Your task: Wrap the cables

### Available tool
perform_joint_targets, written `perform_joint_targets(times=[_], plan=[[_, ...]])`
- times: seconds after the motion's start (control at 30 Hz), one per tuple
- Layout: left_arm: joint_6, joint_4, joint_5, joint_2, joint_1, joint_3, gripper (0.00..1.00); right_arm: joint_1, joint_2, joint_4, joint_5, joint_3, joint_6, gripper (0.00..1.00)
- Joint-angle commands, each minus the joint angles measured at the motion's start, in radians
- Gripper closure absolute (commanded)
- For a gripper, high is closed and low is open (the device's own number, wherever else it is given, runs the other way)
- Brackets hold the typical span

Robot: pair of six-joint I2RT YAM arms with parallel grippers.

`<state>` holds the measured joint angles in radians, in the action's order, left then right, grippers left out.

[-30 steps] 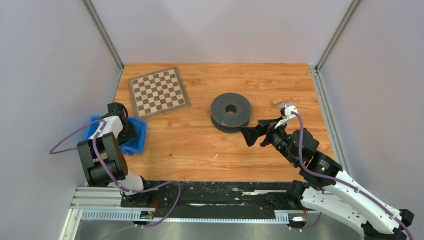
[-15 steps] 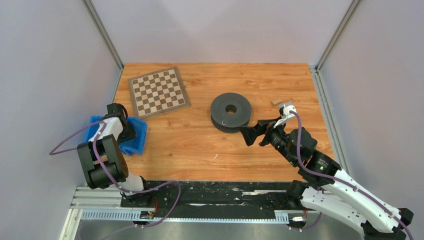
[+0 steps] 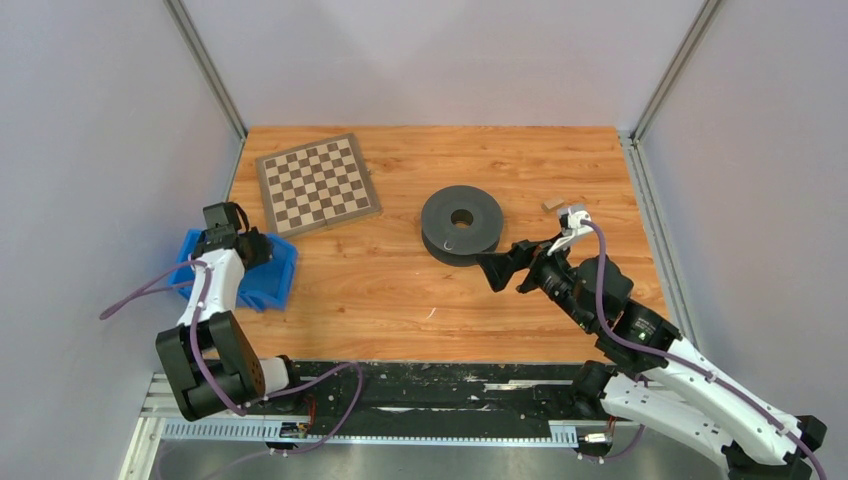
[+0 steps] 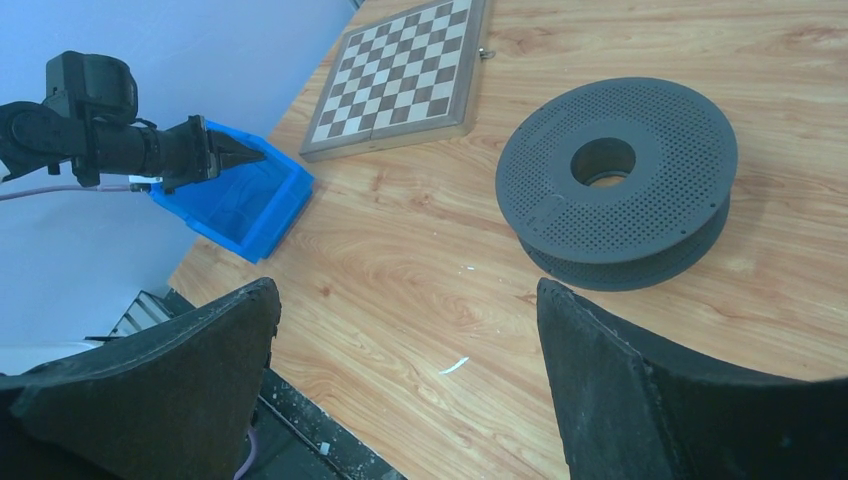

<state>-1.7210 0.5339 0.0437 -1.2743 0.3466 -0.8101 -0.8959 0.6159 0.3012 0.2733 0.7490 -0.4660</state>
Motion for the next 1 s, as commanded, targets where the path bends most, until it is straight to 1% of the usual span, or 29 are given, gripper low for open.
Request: perform_joint_targets(times=[0.0,0.03,0.1,0.17,0.2,0.27,0.37,0.5,0.6,0.87,0.97], plan=[[0.075,0.014,0.042,0.039,-0.003,0.005,0.97,-0.003,0.004,-0.017,-0.020,-0.008,-0.028,0.03],[0.100,0.004,0.054,0.039,-0.004,0.015,0.94,-0.003,0.001,-0.018,-0.021,-0.008,-0.029,0.03],[0.127,-0.050,0.058,0.042,-0.003,0.051,0.77,-0.002,-0.002,-0.021,-0.019,-0.010,-0.031,0.03],[0.127,-0.092,0.062,0.050,-0.002,0.095,0.71,-0.003,-0.007,-0.022,-0.018,-0.008,-0.031,0.03],[0.121,-0.115,0.071,0.057,-0.002,0.123,0.70,-0.003,-0.009,-0.021,-0.021,-0.008,-0.031,0.02],[0.106,-0.149,0.081,0.064,-0.001,0.159,0.73,-0.003,-0.013,-0.021,-0.020,-0.008,-0.029,0.03],[0.102,-0.161,0.073,0.036,0.001,0.167,0.75,-0.003,-0.020,-0.022,-0.017,-0.011,-0.025,0.02],[0.137,-0.119,0.055,-0.055,0.002,0.105,0.69,-0.003,-0.017,-0.022,-0.010,-0.008,-0.023,0.03],[0.142,-0.155,0.031,-0.106,0.003,0.108,0.66,-0.003,-0.011,-0.022,-0.006,-0.004,-0.015,0.03],[0.201,-0.121,0.061,-0.139,0.003,0.062,0.62,-0.002,-0.009,-0.023,0.018,-0.005,0.007,0.02],[0.193,-0.131,0.041,-0.157,0.002,0.063,0.61,-0.003,0.005,-0.027,0.021,-0.002,0.009,0.02]])
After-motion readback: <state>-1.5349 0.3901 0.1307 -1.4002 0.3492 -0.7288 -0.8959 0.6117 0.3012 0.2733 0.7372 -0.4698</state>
